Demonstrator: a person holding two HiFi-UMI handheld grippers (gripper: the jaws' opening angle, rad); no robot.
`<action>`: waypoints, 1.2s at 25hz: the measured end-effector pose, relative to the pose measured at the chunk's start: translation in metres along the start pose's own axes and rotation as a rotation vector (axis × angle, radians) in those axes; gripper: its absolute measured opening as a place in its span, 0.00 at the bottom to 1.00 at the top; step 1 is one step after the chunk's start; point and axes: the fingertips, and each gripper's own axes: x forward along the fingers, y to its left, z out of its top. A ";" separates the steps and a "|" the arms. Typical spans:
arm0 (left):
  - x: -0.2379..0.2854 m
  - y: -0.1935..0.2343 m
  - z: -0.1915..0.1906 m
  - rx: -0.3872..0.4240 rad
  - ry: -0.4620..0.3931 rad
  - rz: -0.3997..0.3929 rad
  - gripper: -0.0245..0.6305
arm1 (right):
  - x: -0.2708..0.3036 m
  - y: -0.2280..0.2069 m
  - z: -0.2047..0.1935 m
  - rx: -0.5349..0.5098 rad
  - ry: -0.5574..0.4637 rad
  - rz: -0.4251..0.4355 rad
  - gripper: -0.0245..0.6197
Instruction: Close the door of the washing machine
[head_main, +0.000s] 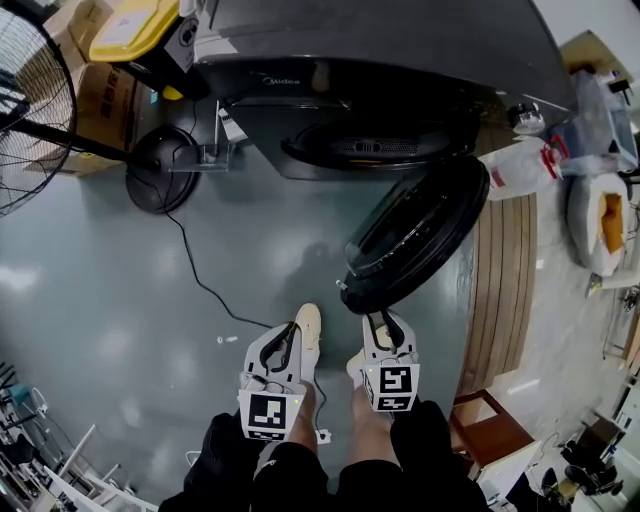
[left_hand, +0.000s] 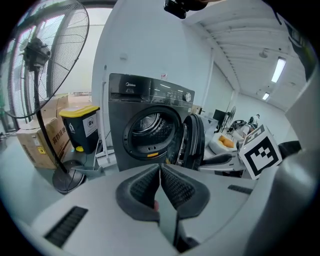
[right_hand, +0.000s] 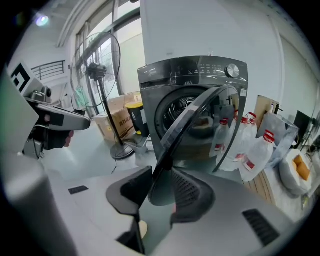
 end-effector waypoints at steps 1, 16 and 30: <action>-0.001 0.003 0.001 -0.001 -0.001 0.001 0.08 | 0.002 0.003 0.003 -0.005 0.001 -0.001 0.25; -0.013 0.058 0.042 0.007 -0.038 0.011 0.08 | 0.030 0.031 0.053 -0.039 -0.006 -0.024 0.19; -0.018 0.104 0.074 0.004 -0.075 0.028 0.08 | 0.050 0.052 0.107 -0.068 -0.027 -0.044 0.13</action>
